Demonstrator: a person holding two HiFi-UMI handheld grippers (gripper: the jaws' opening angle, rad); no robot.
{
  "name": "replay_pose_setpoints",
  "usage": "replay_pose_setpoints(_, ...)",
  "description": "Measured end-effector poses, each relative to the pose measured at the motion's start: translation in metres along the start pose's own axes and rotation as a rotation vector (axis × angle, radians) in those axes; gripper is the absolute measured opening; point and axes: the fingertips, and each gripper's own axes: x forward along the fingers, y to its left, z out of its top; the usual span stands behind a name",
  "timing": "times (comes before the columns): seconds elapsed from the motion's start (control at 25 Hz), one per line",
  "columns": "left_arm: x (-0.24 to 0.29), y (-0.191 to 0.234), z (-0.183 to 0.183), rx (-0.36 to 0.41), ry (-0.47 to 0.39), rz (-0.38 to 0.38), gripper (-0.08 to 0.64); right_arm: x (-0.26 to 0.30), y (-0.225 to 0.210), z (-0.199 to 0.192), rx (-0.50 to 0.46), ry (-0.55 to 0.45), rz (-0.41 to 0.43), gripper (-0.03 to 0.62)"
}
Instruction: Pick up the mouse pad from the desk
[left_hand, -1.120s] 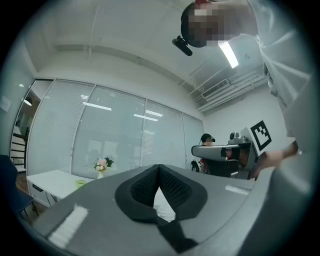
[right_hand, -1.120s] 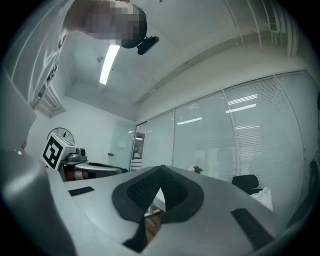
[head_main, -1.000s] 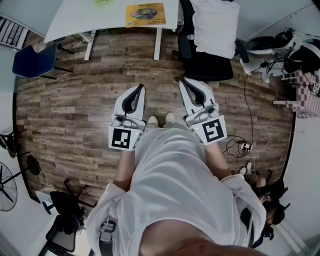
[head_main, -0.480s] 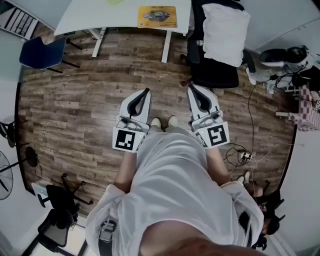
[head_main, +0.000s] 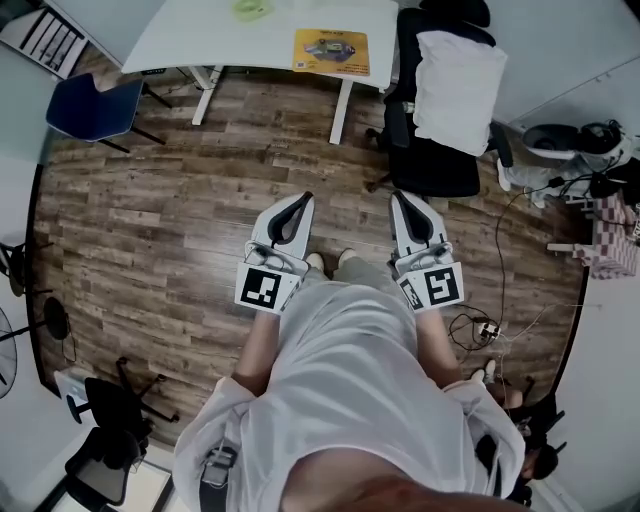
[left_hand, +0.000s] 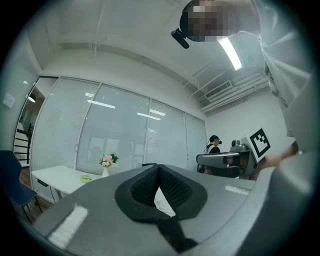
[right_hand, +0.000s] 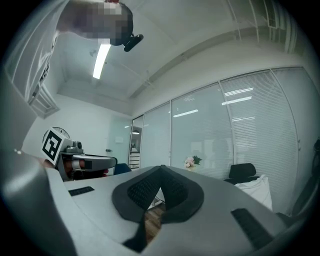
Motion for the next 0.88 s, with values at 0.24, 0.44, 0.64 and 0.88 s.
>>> replay_pose_setpoints(0.24,0.012,0.0,0.004,-0.037,-0.046,-0.009,-0.006,0.005,-0.01,-0.002,0.004,-0.007,-0.028,-0.003)
replay_pose_setpoints(0.44,0.036,0.022,-0.007,-0.031,-0.018,0.028,-0.006,0.033,-0.037,-0.011,0.042,-0.048,-0.026,-0.003)
replay_pose_setpoints(0.64,0.084,0.048,-0.011,0.023,0.01,0.034,-0.006,0.082,-0.075,-0.026,0.08,-0.051,0.0,-0.003)
replay_pose_setpoints(0.88,0.176,0.08,-0.022,0.039,0.067,0.034,-0.006,0.146,-0.145,-0.034,0.11,-0.034,0.037,-0.003)
